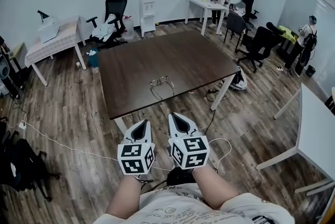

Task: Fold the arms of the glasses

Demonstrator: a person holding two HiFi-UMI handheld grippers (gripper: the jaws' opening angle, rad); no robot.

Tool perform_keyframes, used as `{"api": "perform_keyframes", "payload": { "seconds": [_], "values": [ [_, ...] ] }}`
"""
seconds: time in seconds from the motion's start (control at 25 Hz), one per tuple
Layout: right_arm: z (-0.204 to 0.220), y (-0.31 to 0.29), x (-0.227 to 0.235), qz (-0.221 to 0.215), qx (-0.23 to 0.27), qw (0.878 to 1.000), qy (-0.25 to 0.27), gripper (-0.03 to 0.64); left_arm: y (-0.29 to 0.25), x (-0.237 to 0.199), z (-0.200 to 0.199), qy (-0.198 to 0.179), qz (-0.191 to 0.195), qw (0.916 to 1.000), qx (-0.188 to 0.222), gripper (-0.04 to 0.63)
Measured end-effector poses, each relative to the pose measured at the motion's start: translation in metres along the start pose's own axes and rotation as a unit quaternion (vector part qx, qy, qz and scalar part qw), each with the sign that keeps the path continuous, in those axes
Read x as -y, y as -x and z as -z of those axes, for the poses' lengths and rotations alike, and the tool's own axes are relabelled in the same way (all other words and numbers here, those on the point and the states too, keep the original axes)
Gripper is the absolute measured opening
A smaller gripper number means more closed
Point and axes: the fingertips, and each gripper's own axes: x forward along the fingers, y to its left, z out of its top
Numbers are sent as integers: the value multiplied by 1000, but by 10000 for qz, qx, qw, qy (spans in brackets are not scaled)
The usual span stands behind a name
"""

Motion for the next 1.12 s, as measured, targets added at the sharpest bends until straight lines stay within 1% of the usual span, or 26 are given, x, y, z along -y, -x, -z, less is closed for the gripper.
{"api": "perform_keyframes", "payload": {
  "seconds": [0.28,0.44,0.56,0.64,0.76,0.8,1.0,1.12],
  "values": [
    [6,-42,5,-30,-16,10000,-45,12,-29,-30,1,-61,-58,9999,-118,14],
    [5,-73,23,-3,-34,9999,-159,12,-60,-38,-2,-164,-24,9997,-192,14],
    [6,-91,39,-1,-77,9997,-237,12,-86,-44,-2,-175,-8,9995,-262,14],
    [6,-105,51,67,-75,9999,-113,12,-105,-49,-3,-186,-11,9993,-319,14],
    [0,-129,71,279,-6,9991,311,12,-135,-55,-7,-189,-10,9990,-397,14],
    [-4,-138,76,290,-5,9989,373,12,-145,-56,-10,-195,-1,9990,-411,14],
    [-11,-187,108,132,-199,9994,261,12,-199,-61,-26,-240,-16,9988,-434,14],
    [-16,-213,134,76,-277,9993,219,12,-236,-64,-34,-270,-27,9983,-516,14]
  ]
}}
